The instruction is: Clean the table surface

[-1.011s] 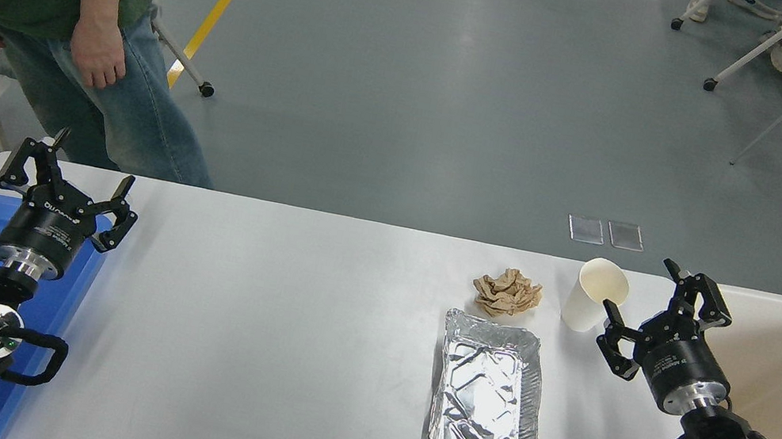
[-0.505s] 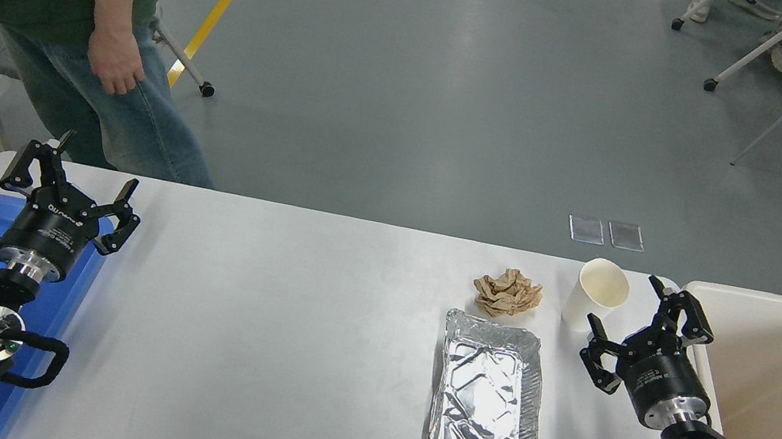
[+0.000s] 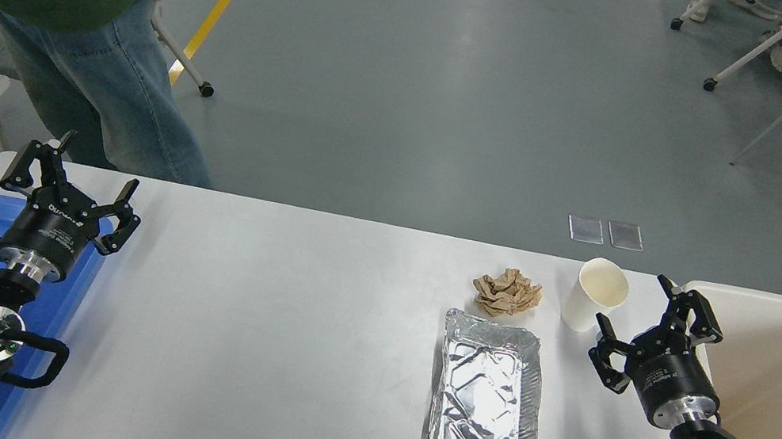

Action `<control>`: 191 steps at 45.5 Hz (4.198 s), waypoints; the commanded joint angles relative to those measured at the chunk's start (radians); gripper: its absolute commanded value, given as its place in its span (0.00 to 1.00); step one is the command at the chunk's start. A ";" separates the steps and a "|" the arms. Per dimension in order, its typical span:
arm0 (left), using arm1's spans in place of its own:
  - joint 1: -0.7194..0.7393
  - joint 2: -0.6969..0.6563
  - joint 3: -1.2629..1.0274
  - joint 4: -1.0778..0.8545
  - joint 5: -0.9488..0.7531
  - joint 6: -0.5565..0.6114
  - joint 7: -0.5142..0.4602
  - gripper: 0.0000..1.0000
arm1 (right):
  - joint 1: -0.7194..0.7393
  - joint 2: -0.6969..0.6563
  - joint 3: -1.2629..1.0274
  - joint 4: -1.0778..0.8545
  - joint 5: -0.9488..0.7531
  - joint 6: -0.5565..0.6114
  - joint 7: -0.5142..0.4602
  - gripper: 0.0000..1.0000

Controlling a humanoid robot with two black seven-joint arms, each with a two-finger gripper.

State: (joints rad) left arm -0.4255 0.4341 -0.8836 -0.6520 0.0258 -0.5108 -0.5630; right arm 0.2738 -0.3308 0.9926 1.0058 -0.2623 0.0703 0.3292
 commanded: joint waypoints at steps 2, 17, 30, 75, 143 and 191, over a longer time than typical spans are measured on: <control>-0.002 0.000 0.002 0.000 -0.003 0.000 0.000 0.99 | -0.004 -0.002 -0.005 -0.004 0.000 -0.006 0.001 1.00; -0.001 0.000 0.002 -0.002 -0.006 -0.002 0.000 0.99 | -0.008 -0.039 0.009 0.007 0.000 -0.007 -0.004 1.00; -0.001 0.000 0.002 -0.003 -0.007 -0.002 0.002 0.99 | -0.002 -0.100 -0.012 0.010 0.000 -0.001 -0.022 1.00; -0.002 0.000 0.000 -0.003 -0.007 -0.002 0.002 0.99 | 0.232 -0.608 -0.463 0.385 -0.334 0.025 -0.137 1.00; -0.001 0.000 0.000 -0.003 -0.009 -0.003 0.002 0.99 | 0.562 -0.438 -0.858 0.013 -0.810 -0.132 -0.165 0.99; -0.002 0.000 0.000 -0.003 -0.009 -0.008 0.002 0.99 | 0.705 -0.064 -1.160 -0.420 -0.810 -0.253 -0.173 0.99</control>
State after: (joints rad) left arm -0.4276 0.4341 -0.8833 -0.6550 0.0170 -0.5178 -0.5614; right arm 0.9558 -0.4687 -0.0943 0.7016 -1.0727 -0.1592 0.1568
